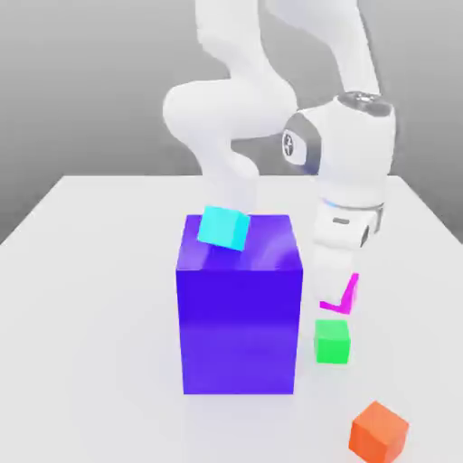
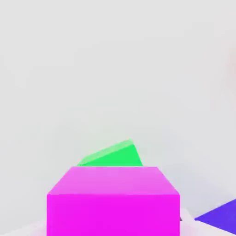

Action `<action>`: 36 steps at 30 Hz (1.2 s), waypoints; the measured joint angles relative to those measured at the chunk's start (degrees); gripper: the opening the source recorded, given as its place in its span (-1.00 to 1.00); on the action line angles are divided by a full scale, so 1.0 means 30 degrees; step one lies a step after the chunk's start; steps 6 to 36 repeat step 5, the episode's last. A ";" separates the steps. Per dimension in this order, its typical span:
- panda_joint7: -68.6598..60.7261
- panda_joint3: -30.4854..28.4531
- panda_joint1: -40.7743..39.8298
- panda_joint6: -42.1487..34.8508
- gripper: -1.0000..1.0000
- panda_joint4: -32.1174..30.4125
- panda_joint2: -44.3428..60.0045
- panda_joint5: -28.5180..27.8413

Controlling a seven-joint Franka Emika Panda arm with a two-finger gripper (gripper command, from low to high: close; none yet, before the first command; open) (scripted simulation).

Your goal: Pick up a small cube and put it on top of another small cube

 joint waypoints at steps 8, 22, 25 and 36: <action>0.1266 -0.0500 -0.0101 0.1771 1.00 0.0077 0.1902 -0.1827; 0.1266 -0.0500 -0.0101 0.1771 1.00 0.0077 0.1902 -0.1827; 0.1266 -0.0500 -0.0101 0.1771 1.00 0.0077 0.1902 -0.1827; 0.1266 -0.0500 -0.0101 0.1771 1.00 0.0077 0.1902 -0.1827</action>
